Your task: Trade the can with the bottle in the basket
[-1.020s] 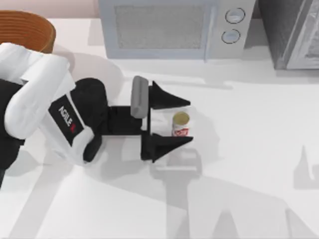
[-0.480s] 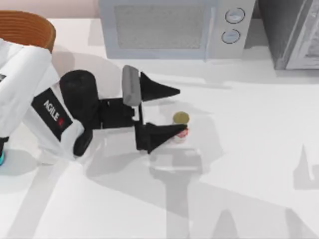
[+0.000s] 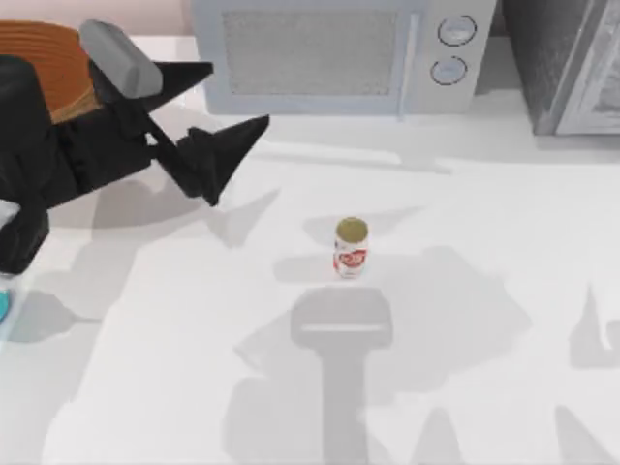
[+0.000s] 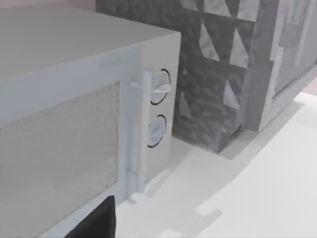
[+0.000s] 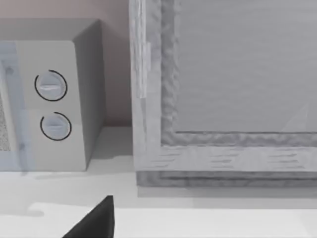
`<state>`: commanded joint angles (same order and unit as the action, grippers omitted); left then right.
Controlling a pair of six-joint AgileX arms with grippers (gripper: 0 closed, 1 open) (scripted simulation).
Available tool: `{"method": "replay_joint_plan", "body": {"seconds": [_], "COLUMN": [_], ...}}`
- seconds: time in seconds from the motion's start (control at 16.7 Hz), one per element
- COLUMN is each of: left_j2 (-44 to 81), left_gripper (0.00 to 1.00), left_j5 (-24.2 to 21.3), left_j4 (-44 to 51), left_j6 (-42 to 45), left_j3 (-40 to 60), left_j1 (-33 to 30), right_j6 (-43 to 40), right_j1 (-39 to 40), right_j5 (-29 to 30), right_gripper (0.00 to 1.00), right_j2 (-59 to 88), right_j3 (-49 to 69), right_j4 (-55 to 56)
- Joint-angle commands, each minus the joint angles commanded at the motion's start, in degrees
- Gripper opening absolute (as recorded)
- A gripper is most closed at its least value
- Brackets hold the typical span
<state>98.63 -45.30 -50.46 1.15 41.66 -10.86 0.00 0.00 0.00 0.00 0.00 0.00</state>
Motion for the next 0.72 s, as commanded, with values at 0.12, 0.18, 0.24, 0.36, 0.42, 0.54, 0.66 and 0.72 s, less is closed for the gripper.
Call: {"method": "replay_joint_plan", "body": {"seconds": [0.12, 0.18, 0.24, 0.36, 0.42, 0.54, 0.66, 0.72], "left_j2": [-14.1, -21.4, -28.7, -43.2, -50.3, -63.4, -75.0, -80.1], "left_gripper": [1.00, 1.00, 1.00, 1.00, 1.00, 1.00, 1.00, 1.00], "left_j5": [6.5, 9.8, 13.1, 19.4, 22.5, 28.3, 33.4, 35.8], "left_j4": [7.4, 11.1, 14.8, 21.9, 25.4, 31.8, 37.5, 40.1], "left_j6": [0.1, 0.2, 0.2, 0.2, 0.1, 0.0, -0.3, -0.4], "left_j3": [-5.6, -8.5, -11.4, -17.2, -20.0, -25.3, -30.2, -32.4], "left_j1": [2.2, 3.3, 4.3, 6.0, 6.8, 8.1, 9.1, 9.5], "right_j6": [0.0, 0.0, 0.0, 0.0, 0.0, 0.0, 0.0, 0.0], "right_j1": [0.0, 0.0, 0.0, 0.0, 0.0, 0.0, 0.0, 0.0], "right_j5": [0.0, 0.0, 0.0, 0.0, 0.0, 0.0, 0.0, 0.0], "right_gripper": [1.00, 1.00, 1.00, 1.00, 1.00, 1.00, 1.00, 1.00], "right_j2": [0.0, 0.0, 0.0, 0.0, 0.0, 0.0, 0.0, 0.0], "right_j3": [0.0, 0.0, 0.0, 0.0, 0.0, 0.0, 0.0, 0.0], "right_j4": [0.0, 0.0, 0.0, 0.0, 0.0, 0.0, 0.0, 0.0]}}
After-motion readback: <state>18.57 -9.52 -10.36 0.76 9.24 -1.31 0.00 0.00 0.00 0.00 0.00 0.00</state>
